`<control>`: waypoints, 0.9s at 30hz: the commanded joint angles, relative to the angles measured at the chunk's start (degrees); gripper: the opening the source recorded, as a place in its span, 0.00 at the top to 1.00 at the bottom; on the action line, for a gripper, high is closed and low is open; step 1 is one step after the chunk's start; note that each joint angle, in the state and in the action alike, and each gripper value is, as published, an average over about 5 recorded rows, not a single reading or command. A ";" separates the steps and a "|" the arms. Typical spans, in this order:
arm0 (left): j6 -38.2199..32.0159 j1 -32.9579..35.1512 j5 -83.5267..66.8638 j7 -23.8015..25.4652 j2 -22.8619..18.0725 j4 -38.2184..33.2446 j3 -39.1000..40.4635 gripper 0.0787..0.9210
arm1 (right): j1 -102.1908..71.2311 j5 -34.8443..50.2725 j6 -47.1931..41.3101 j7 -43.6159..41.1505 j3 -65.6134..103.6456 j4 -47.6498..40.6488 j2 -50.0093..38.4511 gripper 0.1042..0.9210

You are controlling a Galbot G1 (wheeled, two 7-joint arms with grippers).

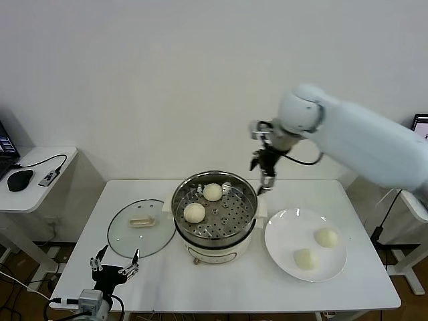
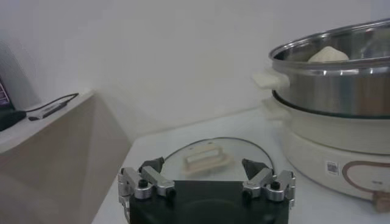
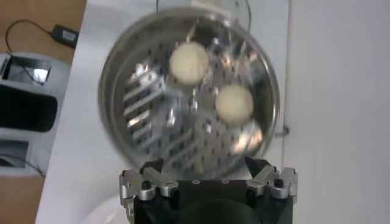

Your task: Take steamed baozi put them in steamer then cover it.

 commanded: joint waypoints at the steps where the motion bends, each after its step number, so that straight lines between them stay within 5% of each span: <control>1: 0.39 0.33 -0.13 0.08 -0.39 -0.05 0.39 0.12 | -9.08 -5.15 2.62 -1.75 3.38 8.17 -15.51 0.12; 27: 0.40 1.05 1.81 0.06 -0.92 1.35 0.81 0.12 | -36.37 -18.82 4.98 -0.42 17.52 3.37 -10.77 0.12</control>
